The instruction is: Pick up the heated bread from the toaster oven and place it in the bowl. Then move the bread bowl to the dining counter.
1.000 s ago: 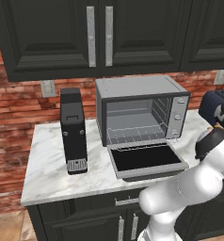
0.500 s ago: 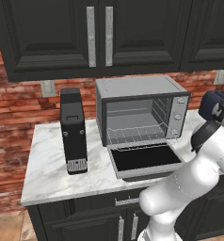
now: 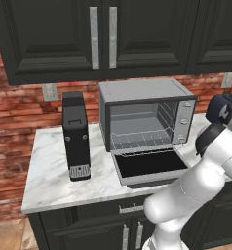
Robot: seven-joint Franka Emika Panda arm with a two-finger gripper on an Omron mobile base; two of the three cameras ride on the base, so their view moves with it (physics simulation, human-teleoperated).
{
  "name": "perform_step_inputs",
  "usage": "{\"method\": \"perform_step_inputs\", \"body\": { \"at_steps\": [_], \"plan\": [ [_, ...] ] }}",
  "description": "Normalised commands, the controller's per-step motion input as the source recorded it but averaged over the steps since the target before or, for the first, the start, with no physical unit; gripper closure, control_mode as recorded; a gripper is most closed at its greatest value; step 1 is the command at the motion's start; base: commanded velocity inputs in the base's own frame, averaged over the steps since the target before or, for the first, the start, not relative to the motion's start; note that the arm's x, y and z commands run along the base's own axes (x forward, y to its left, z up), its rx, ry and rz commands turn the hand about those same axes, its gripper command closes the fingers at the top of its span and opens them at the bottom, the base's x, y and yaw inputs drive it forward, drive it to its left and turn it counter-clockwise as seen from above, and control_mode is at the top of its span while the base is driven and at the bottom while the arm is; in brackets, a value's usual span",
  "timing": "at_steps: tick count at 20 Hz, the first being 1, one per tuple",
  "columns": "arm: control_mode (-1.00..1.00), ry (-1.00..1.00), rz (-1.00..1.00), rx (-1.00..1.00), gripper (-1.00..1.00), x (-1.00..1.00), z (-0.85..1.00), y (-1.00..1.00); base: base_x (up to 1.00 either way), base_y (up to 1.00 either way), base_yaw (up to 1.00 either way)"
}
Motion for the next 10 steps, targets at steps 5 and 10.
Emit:
{"method": "perform_step_inputs", "body": {
  "at_steps": [5,10],
  "plan": [
    [-1.00,0.00,0.01,-0.01,-1.00,0.00,0.00,0.19,0.00,0.00,0.00],
    [-1.00,0.00,0.10,-0.05,-1.00,0.00,0.00,0.28,0.00,0.00,0.00]
  ]
}}
